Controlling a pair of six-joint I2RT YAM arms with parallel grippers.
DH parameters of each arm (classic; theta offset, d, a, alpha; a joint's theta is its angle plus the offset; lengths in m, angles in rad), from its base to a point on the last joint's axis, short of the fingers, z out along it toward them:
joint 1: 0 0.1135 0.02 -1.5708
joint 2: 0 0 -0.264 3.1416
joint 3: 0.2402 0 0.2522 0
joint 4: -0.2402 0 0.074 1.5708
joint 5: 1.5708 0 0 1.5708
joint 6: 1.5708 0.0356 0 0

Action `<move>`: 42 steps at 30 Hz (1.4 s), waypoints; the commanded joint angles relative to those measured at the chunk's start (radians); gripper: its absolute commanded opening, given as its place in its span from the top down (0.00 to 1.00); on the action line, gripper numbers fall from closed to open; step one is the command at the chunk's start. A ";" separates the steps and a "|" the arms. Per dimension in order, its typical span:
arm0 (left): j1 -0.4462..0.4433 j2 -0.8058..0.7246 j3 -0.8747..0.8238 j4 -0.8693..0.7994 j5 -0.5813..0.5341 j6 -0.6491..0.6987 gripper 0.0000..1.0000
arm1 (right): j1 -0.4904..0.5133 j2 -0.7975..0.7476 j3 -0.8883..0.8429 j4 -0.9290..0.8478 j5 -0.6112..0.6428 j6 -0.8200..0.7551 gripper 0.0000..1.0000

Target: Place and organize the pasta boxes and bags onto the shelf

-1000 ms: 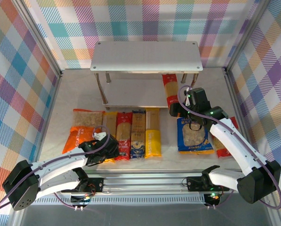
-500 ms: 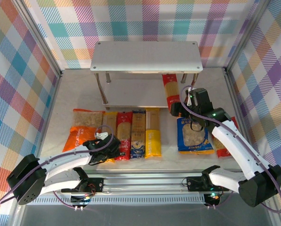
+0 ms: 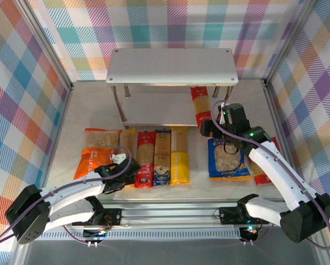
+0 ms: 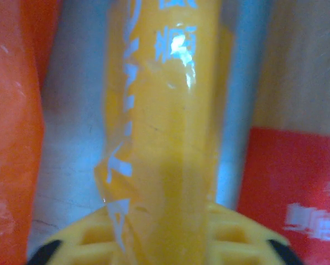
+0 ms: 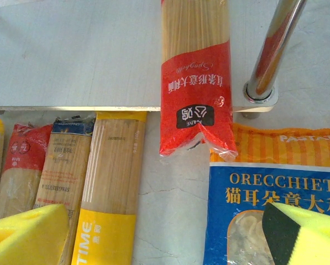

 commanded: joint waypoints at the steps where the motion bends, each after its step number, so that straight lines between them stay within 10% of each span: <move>1: 0.012 0.015 -0.017 -0.069 0.032 0.009 1.00 | 0.007 -0.016 -0.009 -0.013 0.006 0.015 0.09; 23: 0.028 -0.227 0.277 -0.411 0.013 0.185 1.00 | 0.007 -0.032 -0.010 -0.013 -0.002 0.037 0.09; 42: 0.035 -0.163 0.458 -0.257 0.094 0.285 1.00 | 0.021 -0.006 -0.008 0.001 -0.040 0.048 0.09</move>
